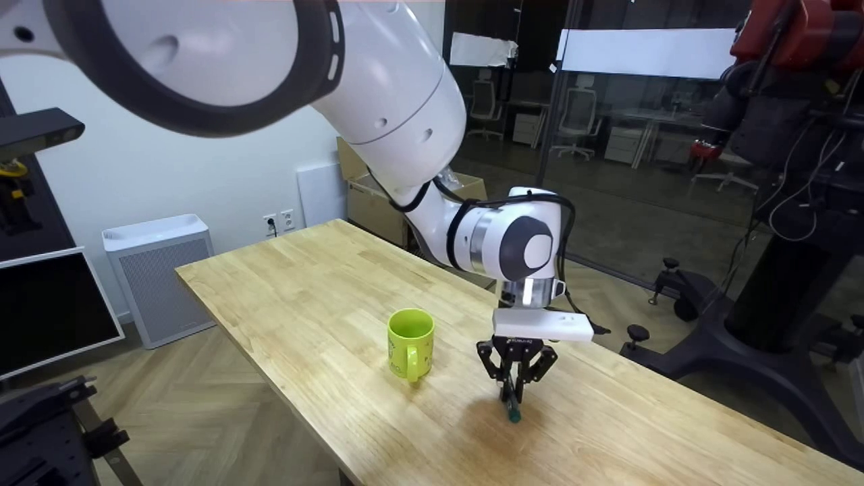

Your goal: Put the marker in the yellow mug cup

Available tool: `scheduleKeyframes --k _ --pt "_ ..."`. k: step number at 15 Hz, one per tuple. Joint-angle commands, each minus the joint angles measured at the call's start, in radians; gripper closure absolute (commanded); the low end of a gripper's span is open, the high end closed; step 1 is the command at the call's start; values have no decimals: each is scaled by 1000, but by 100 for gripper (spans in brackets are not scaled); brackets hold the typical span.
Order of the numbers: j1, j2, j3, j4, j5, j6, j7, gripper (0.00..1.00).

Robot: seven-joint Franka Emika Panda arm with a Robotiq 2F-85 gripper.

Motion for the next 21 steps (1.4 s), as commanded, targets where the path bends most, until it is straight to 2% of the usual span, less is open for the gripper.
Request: scheduleKeyframes --k 1,5,7,16,21 --pt "-5 9 19 37 10 -48 1 95" --pt "-15 -71 54 -54 35 -72 -20 95" --pt "-7 -142 57 -135 35 -67 -8 95" --pt "71 -542 38 -555 -5 88 152 95" --pt "111 -674 45 -666 -45 149 214 95"
